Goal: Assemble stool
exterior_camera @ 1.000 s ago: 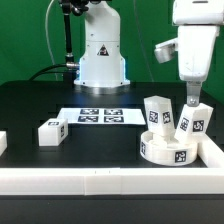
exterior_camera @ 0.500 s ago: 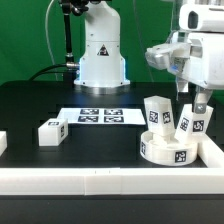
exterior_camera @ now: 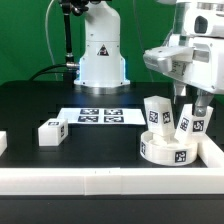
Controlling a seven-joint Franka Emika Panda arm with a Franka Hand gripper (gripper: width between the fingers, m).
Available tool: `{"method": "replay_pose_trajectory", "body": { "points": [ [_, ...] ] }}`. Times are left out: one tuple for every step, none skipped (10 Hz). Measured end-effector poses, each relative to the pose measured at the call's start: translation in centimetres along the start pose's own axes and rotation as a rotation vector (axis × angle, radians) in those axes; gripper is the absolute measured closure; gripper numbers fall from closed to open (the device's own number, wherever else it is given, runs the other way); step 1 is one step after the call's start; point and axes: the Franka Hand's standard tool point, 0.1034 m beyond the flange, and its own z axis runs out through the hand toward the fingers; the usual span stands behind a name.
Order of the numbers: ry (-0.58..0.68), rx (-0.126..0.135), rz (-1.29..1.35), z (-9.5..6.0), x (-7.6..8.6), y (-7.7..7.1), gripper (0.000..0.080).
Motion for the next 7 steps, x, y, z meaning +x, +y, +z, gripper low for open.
{"method": "replay_pose_trajectory", "body": {
  "points": [
    [0.0,0.0,0.007,0.02,0.07,0.01,0.0412],
    [0.0,-0.001,0.01,0.03,0.12,0.09,0.0466],
    [0.0,-0.001,0.013,0.03,-0.03,0.15,0.0466],
    [0.0,-0.001,0.026,0.04,-0.08,0.15,0.0466],
    [0.0,-0.001,0.061,0.04,-0.1,0.15,0.0466],
    [0.0,-0.001,0.081,0.04,-0.13,0.15,0.0466],
    [0.0,-0.001,0.142,0.04,-0.13,0.15,0.0466]
  ]
}}
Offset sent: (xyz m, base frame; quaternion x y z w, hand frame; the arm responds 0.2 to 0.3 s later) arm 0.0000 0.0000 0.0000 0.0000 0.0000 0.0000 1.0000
